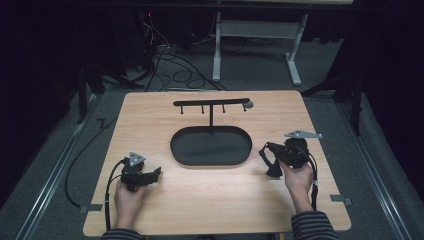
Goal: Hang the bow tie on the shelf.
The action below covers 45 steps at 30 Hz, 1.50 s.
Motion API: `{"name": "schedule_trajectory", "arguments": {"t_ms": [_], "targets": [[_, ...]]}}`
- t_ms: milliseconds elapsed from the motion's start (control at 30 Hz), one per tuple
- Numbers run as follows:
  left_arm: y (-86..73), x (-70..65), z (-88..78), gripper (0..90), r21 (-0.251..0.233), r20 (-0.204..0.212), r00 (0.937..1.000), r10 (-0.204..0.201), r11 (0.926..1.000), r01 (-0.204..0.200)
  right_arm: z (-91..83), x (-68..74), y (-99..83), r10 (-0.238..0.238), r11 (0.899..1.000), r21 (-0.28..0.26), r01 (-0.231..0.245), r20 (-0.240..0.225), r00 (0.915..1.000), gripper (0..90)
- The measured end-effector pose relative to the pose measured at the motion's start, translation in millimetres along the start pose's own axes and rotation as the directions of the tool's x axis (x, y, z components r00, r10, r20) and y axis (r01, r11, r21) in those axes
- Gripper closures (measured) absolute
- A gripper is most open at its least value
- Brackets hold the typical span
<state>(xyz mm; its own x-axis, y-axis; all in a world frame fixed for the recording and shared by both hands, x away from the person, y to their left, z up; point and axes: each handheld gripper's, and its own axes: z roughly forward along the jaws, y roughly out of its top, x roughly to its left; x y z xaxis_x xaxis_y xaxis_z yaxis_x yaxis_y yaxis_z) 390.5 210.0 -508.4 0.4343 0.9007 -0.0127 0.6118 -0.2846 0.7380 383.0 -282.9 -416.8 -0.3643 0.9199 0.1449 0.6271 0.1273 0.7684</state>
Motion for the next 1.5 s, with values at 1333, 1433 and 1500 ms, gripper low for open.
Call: {"name": "schedule_trajectory", "arguments": {"t_ms": [1333,1433,1500], "targets": [[2.5,0.3,2.6,24.3,0.0,-0.013,0.9999,-0.011,0.9999,0.011,-13.8,43.8,38.6,-0.135,0.987,-0.081,0.136,0.011,0.9907,90.0],[2.6,0.3,2.7,24.3,-0.001,-0.012,0.9999,-0.012,0.9999,0.012,-13.3,45.9,43.4,-0.148,0.985,-0.093,0.148,0.002,0.9889,90.0],[2.5,0.3,2.7,24.3,0.0,-0.012,0.9999,-0.012,0.9999,0.012,-12.2,47.6,46.4,-0.152,0.983,-0.101,0.151,-0.007,0.9883,90.0]]}}
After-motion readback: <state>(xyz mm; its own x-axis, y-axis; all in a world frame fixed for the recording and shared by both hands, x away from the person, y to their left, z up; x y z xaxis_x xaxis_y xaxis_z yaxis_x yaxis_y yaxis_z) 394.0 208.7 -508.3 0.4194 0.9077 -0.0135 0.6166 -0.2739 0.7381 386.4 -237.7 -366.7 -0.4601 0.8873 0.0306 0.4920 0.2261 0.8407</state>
